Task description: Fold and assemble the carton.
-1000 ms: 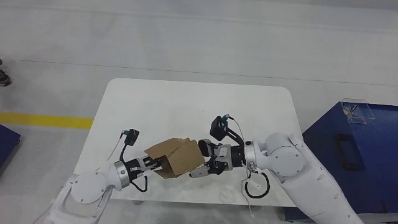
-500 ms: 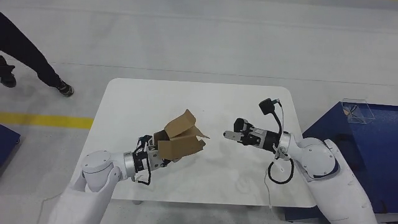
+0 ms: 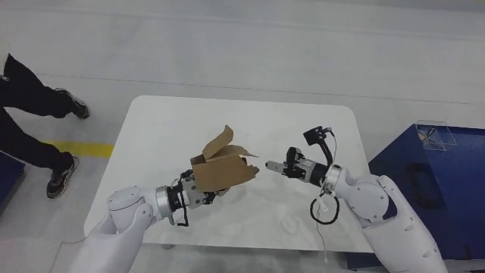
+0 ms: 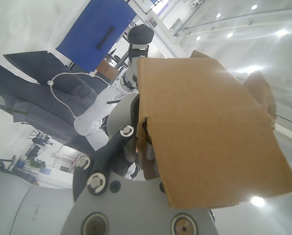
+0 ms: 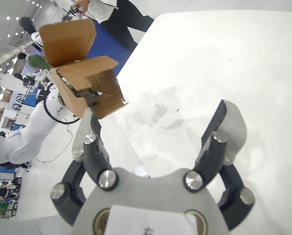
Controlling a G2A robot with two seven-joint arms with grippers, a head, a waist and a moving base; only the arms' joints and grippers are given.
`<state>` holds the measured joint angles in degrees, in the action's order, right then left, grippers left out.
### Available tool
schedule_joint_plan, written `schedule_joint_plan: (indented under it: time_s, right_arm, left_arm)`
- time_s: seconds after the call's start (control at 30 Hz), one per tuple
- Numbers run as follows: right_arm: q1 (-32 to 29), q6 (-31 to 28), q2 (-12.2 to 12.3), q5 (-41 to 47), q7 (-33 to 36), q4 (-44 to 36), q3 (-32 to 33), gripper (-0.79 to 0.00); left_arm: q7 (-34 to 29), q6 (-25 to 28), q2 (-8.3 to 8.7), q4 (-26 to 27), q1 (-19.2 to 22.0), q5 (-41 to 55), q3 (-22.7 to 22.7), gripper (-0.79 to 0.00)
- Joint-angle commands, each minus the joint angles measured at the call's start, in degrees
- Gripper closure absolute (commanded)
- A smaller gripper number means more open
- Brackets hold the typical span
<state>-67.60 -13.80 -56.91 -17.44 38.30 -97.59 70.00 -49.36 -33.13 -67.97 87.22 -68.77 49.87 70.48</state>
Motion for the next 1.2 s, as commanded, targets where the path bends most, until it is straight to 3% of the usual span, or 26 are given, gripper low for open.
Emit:
schedule_joint_plan:
  time_s: [0.0, 0.53, 0.97, 1.17]
  right_arm:
    - [0.62, 0.34, -0.3, -1.54, -0.67, 0.69, -1.62, -0.785]
    - [4.26, 0.77, -2.62, -3.73, 0.68, 5.21, -11.51, -0.785]
    - [4.71, -2.68, -2.86, 3.59, 2.68, 7.23, -9.6, -0.785]
    - [3.71, -4.71, -2.24, 6.28, 2.38, 7.23, -5.43, -0.785]
  left_arm:
    - [0.18, -0.18, -0.05, -0.43, 0.43, -0.24, -0.84, 0.0]
    - [-0.84, 2.06, 0.26, -1.36, 1.01, 0.3, -2.01, 0.0]
    - [-0.57, 3.99, 0.37, -2.05, 1.5, -0.16, -3.28, 0.0]
    - [-0.09, 4.92, 0.34, -2.31, 1.81, -1.33, -4.48, 0.0]
